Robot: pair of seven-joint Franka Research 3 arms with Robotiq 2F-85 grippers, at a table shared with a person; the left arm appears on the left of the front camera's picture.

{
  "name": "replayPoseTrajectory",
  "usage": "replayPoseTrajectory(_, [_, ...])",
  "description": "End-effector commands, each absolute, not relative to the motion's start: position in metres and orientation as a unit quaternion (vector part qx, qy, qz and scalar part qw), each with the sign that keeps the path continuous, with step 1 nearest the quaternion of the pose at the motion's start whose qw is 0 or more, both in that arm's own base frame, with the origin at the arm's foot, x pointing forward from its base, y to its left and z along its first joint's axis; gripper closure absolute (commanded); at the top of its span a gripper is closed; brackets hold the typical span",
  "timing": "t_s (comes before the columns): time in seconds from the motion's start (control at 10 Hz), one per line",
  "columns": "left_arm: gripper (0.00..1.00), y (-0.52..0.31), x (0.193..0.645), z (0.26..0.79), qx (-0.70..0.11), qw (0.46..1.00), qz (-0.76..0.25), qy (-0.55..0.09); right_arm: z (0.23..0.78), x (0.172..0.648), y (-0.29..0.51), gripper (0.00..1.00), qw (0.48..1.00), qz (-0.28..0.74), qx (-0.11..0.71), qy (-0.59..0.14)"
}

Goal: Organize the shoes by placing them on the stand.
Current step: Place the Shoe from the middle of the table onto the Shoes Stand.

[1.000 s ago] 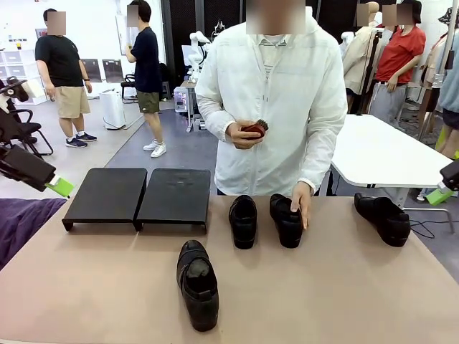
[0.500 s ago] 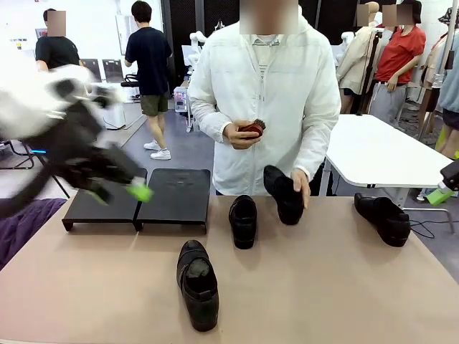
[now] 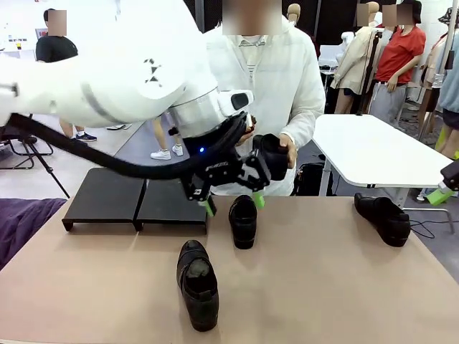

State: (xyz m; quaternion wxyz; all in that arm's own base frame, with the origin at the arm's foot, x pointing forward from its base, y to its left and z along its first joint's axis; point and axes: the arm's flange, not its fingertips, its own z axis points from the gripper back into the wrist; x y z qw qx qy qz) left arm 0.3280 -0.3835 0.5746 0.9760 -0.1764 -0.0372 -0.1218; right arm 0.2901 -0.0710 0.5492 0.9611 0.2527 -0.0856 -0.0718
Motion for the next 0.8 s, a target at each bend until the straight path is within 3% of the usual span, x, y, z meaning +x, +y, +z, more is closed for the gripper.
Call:
replayPoseTrajectory(0.0, [0.0,-0.372,0.311,0.571,-0.165,0.978,-0.122,-0.047,0.55,0.29,-0.075,0.0,0.961,-0.059,0.255,-0.086])
replayPoseTrajectory(0.2, [0.0,-0.385,0.334,0.575,-0.178,0.976,-0.122,-0.036,0.55,0.29,-0.075,0.0,0.961,-0.059,0.255,-0.086])
replayPoseTrajectory(0.5, [0.0,-0.245,0.341,0.533,-0.218,0.973,0.07,0.008,0.55,0.29,-0.075,0.0,0.961,-0.059,0.255,-0.086])
replayPoseTrajectory(0.7, [0.0,-0.226,0.332,0.515,-0.243,0.966,0.09,0.007,0.55,0.29,-0.075,0.0,0.961,-0.059,0.255,-0.086])
